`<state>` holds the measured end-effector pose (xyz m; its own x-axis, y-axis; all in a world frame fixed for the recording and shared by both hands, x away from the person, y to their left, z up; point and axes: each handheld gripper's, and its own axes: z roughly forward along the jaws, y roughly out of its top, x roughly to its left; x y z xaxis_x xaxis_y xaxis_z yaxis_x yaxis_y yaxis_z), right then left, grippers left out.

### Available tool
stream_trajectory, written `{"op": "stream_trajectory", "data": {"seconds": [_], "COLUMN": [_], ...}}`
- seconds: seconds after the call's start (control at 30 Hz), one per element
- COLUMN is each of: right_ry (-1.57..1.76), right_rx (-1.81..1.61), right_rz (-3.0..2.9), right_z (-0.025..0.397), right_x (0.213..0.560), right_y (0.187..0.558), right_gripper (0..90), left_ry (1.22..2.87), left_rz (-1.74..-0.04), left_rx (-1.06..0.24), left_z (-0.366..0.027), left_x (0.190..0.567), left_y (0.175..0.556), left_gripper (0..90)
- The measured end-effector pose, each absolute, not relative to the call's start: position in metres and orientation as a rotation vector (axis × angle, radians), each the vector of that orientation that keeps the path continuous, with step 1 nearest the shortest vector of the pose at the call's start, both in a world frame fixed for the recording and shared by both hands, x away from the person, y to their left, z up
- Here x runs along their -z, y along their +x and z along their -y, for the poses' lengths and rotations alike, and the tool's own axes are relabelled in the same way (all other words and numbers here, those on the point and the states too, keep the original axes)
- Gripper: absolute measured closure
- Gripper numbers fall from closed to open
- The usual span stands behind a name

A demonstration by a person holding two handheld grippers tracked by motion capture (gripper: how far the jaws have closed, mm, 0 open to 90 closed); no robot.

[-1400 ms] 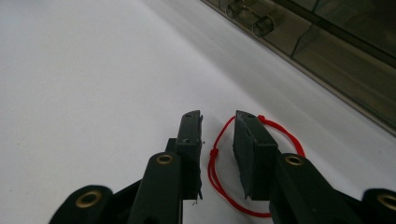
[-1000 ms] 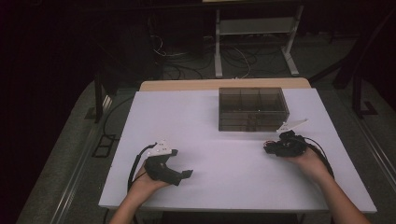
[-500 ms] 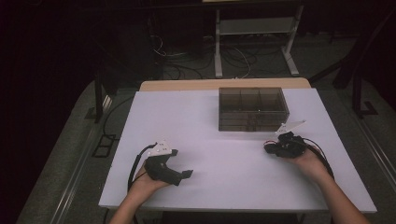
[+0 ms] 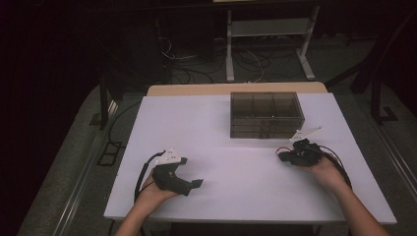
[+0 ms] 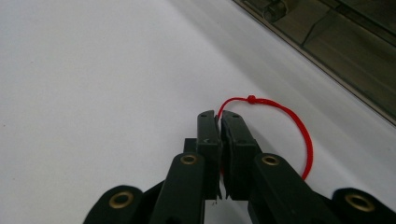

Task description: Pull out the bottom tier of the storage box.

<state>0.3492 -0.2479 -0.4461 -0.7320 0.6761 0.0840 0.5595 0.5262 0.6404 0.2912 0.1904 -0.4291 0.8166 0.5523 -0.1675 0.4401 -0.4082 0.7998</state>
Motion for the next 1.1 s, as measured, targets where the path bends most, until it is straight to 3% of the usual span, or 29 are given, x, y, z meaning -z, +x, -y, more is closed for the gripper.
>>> {"op": "stream_trajectory", "data": {"seconds": [1.1], "right_ry": [1.081], "right_rx": [-1.036], "right_rz": [-2.525], "right_z": [0.268], "right_x": [0.434], "right_y": [0.343], "right_gripper": [85.7], "left_ry": [2.064], "left_rz": [-0.729], "left_rx": [-0.152], "left_z": [-0.191], "left_x": [0.429], "left_y": [0.291], "left_gripper": [0.0]}}
